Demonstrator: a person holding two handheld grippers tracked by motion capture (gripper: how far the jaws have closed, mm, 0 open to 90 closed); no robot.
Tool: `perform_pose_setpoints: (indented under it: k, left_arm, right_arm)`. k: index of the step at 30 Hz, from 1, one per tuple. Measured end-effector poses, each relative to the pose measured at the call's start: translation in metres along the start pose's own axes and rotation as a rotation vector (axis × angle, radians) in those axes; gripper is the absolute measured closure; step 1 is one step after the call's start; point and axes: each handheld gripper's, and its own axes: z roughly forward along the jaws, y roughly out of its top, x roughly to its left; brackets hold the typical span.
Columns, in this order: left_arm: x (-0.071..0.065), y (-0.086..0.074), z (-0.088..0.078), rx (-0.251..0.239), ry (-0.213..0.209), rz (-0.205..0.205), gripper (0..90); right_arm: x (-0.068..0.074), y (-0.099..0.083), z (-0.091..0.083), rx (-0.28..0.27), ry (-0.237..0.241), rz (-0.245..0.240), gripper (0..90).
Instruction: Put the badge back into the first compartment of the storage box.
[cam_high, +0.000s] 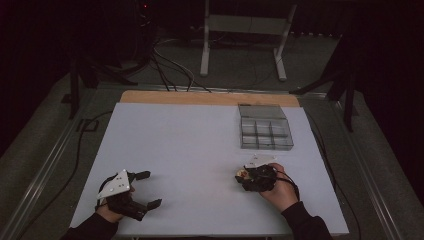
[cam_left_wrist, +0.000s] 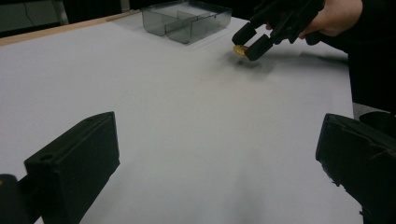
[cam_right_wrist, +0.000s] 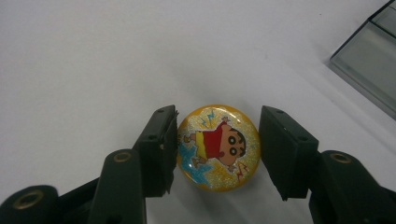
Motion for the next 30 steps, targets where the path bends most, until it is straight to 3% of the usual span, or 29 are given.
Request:
perform_pose_setpoints:
  k: [30]
  left_arm:
    - [0.000,0.000,-0.001,-0.004,-0.001,0.000,0.3]
  right_arm:
    - [-0.002,0.022,-0.013,-0.044,-0.014,-0.038,47.7]
